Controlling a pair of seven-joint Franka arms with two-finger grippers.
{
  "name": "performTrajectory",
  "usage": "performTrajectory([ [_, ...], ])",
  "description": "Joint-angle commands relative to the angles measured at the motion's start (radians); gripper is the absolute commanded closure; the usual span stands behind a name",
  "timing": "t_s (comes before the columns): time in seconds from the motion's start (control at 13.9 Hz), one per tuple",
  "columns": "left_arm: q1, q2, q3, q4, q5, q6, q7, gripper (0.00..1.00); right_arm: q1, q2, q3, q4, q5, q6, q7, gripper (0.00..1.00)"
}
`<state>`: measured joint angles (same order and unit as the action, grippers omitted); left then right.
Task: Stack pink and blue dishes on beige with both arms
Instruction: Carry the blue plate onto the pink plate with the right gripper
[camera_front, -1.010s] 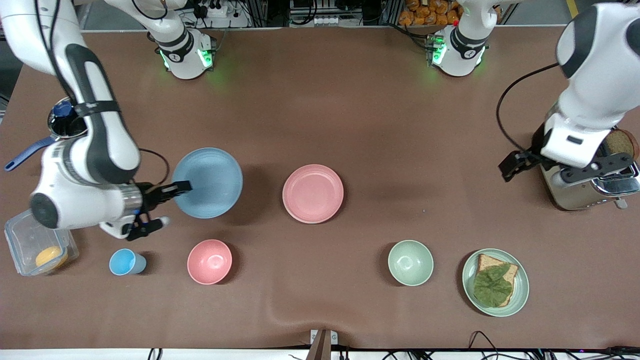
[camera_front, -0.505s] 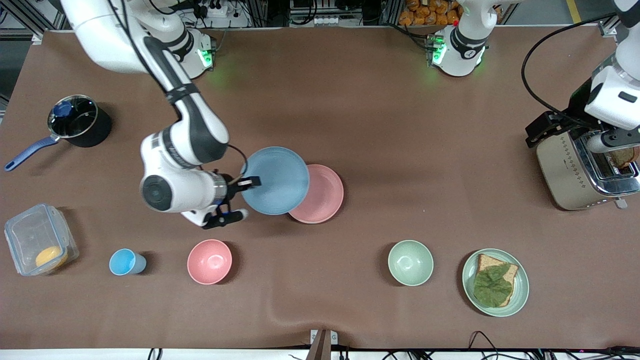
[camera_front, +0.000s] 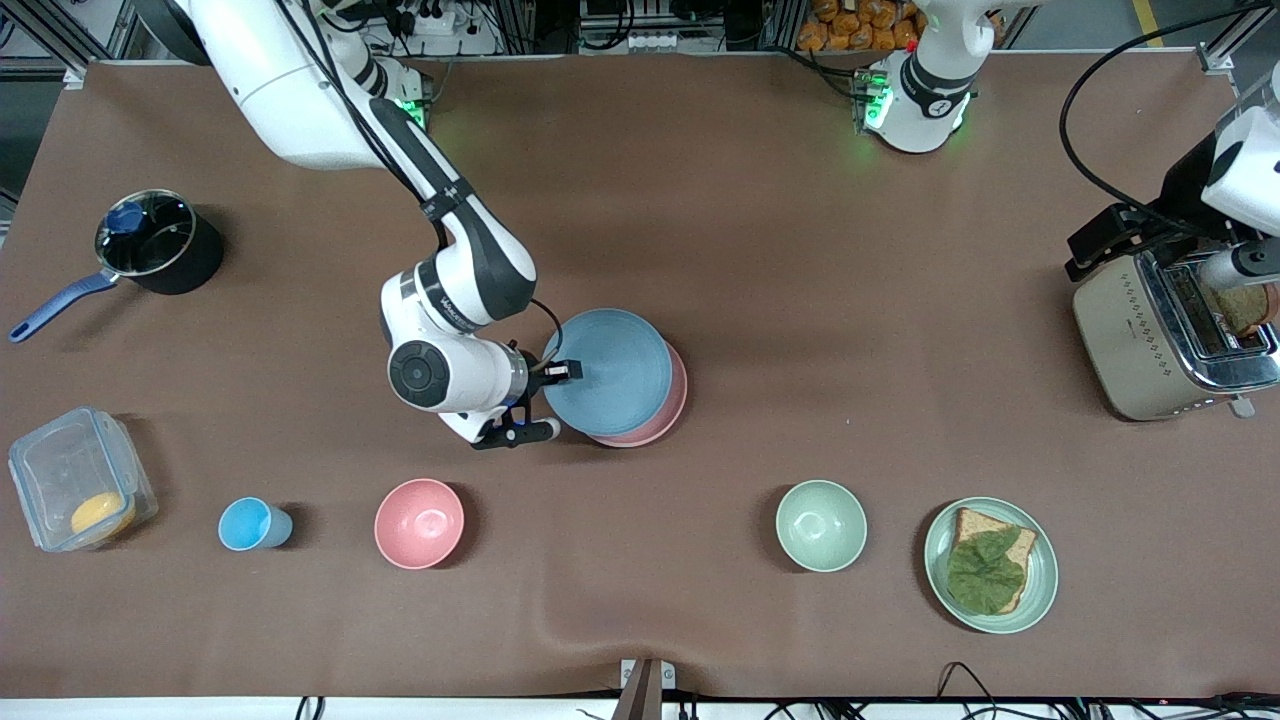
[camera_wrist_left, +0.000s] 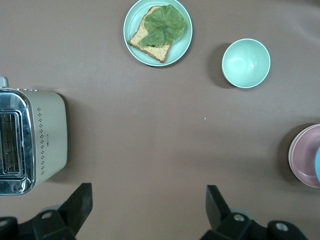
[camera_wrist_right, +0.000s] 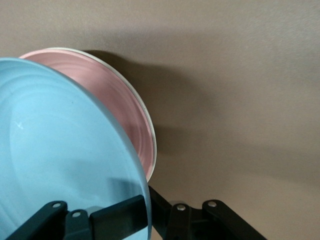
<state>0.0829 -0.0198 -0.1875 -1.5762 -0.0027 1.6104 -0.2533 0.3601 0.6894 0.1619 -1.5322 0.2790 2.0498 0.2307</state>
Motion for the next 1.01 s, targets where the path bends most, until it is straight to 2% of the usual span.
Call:
performTrajectory([
  [0.0, 0.000, 0.014, 0.000, 0.028, -0.026, -0.026, 0.037, 0.00, 0.031, 0.002, -0.010, 0.001, 0.017, 0.010, 0.041, 1.00],
  [0.94, 0.004, 0.037, -0.013, 0.002, -0.025, -0.027, 0.045, 0.00, 0.069, 0.044, -0.015, 0.004, 0.006, 0.058, 0.070, 1.00],
])
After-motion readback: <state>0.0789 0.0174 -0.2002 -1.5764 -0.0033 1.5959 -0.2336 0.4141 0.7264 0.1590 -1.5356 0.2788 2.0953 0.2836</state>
